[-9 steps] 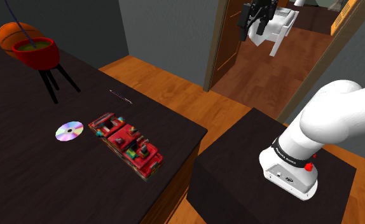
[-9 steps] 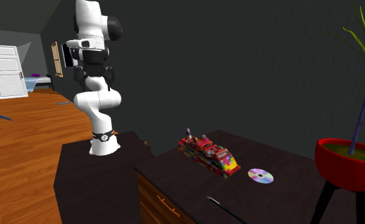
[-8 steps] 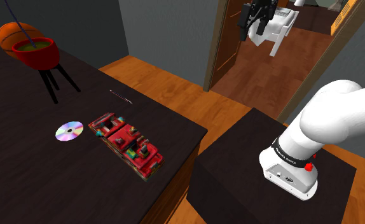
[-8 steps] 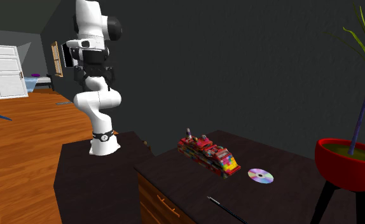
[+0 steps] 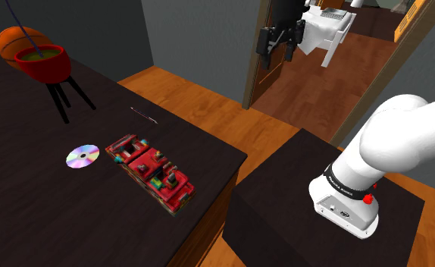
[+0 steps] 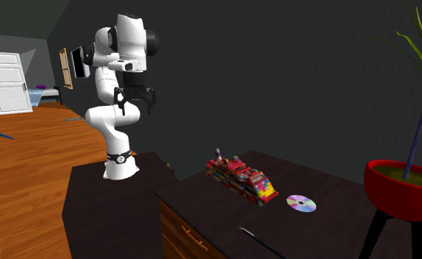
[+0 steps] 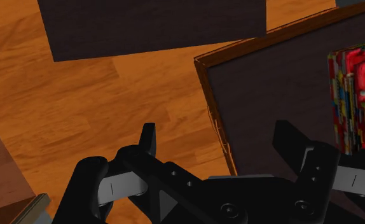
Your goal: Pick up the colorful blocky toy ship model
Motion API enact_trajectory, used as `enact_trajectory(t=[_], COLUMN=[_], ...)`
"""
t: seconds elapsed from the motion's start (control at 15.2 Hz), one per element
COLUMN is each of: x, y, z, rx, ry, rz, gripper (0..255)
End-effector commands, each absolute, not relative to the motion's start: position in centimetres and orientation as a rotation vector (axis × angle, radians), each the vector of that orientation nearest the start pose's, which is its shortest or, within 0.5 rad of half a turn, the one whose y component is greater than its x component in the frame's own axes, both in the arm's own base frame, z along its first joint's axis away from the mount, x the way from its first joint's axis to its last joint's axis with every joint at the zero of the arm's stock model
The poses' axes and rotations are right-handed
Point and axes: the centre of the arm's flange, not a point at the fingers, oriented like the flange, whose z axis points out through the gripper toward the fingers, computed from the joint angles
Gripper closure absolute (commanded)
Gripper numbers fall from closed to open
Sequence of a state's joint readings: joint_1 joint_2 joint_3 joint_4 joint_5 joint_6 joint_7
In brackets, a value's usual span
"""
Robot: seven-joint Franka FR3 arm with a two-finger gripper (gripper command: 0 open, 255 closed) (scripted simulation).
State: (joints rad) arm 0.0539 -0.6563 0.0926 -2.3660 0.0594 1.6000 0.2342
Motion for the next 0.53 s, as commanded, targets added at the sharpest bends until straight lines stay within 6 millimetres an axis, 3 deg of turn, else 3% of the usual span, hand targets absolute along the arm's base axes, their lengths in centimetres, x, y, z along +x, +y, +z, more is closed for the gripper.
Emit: enact_trajectory(t=[0.0, 0.46], x=[34.3, 36.0], y=[8.4, 16.4], z=[53.1, 48.8], rx=[-3.143, -3.123], ry=[0.187, 0.200], rz=[0.209, 0.330], gripper=[0, 0])
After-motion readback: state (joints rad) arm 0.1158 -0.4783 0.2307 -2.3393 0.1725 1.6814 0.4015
